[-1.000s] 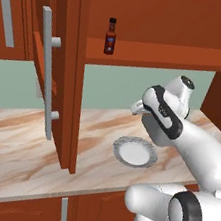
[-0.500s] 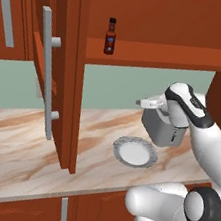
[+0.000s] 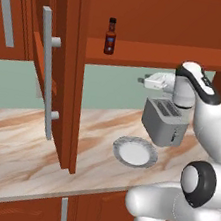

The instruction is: Move the hot dog bun to the plate on the dining table and place the condiment next to that plate. Then navigate to the fridge and take the sausage and place it on the plate as well.

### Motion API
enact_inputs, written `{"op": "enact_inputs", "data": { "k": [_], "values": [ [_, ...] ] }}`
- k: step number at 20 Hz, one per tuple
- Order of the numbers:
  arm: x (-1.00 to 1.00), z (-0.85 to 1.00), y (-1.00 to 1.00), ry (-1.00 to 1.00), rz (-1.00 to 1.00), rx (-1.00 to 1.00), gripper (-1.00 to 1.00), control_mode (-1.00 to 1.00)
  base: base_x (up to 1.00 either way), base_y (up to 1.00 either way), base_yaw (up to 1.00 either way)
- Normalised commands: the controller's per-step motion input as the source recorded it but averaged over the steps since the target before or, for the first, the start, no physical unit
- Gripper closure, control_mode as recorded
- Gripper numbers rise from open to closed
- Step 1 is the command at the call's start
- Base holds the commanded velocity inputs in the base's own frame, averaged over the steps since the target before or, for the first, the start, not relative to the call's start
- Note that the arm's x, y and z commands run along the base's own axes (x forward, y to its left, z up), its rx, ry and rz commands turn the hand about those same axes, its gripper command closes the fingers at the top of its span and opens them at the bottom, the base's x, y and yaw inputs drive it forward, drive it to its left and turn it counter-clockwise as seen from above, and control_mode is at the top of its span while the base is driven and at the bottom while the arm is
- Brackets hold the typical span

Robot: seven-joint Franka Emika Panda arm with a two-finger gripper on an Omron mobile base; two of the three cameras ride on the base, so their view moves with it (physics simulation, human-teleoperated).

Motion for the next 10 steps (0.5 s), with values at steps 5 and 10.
{"op": "enact_inputs", "data": {
  "k": [5, 10],
  "values": [
    [0.05, 1.00, 0.27, -0.05, 0.03, 0.00, -1.00, -1.00, 0.00, 0.00, 0.00],
    [-0.05, 0.72, 0.28, -0.11, 0.07, 0.00, -1.00, -1.00, 0.00, 0.00, 0.00]
  ]
}}
